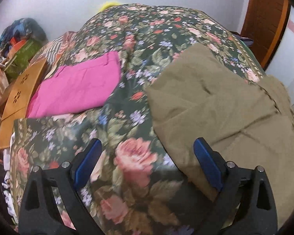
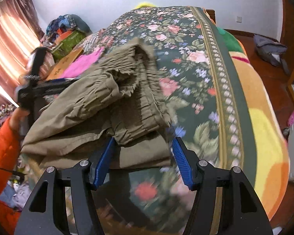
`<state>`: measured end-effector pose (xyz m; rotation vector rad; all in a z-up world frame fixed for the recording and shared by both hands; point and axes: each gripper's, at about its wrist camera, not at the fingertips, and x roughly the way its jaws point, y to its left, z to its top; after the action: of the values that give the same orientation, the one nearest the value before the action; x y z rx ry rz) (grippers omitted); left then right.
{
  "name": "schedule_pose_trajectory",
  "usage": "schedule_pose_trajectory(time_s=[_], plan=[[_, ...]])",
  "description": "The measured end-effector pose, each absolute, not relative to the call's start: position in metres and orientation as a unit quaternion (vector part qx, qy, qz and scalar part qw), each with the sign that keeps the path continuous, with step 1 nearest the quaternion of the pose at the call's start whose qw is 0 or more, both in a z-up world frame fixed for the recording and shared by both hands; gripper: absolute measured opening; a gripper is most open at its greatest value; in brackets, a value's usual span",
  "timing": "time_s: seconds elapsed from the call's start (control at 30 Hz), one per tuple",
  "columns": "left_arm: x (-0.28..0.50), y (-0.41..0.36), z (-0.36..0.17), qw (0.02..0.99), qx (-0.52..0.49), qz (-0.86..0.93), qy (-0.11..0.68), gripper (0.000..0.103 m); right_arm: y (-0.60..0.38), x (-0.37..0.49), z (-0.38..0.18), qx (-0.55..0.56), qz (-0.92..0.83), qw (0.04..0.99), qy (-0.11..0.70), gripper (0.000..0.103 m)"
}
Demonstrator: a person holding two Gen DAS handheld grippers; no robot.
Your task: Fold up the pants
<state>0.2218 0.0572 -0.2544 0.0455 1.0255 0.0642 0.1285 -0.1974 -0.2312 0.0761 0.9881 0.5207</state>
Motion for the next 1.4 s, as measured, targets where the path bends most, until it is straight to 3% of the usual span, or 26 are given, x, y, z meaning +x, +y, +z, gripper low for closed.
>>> schedule_pose_trajectory(time_s=[0.63, 1.1, 1.27, 1.4], plan=[[0.148, 0.075, -0.250, 0.865, -0.059, 0.076, 0.492, 0.097, -0.158, 0.251, -0.251, -0.043, 0.268, 0.840, 0.469, 0.056], [0.149, 0.109, -0.209, 0.891, -0.041, 0.095, 0.443, 0.093, -0.186, 0.210, -0.189, -0.022, 0.227, 0.880, 0.417, 0.056], [0.158, 0.129, -0.236, 0.877, -0.035, 0.119, 0.464, 0.093, -0.168, 0.187, -0.169, -0.027, 0.254, 0.883, 0.395, 0.056], [0.162, 0.139, -0.267, 0.859, -0.032, 0.134, 0.493, 0.092, -0.144, 0.181, -0.184, -0.039, 0.273, 0.869, 0.410, 0.056]])
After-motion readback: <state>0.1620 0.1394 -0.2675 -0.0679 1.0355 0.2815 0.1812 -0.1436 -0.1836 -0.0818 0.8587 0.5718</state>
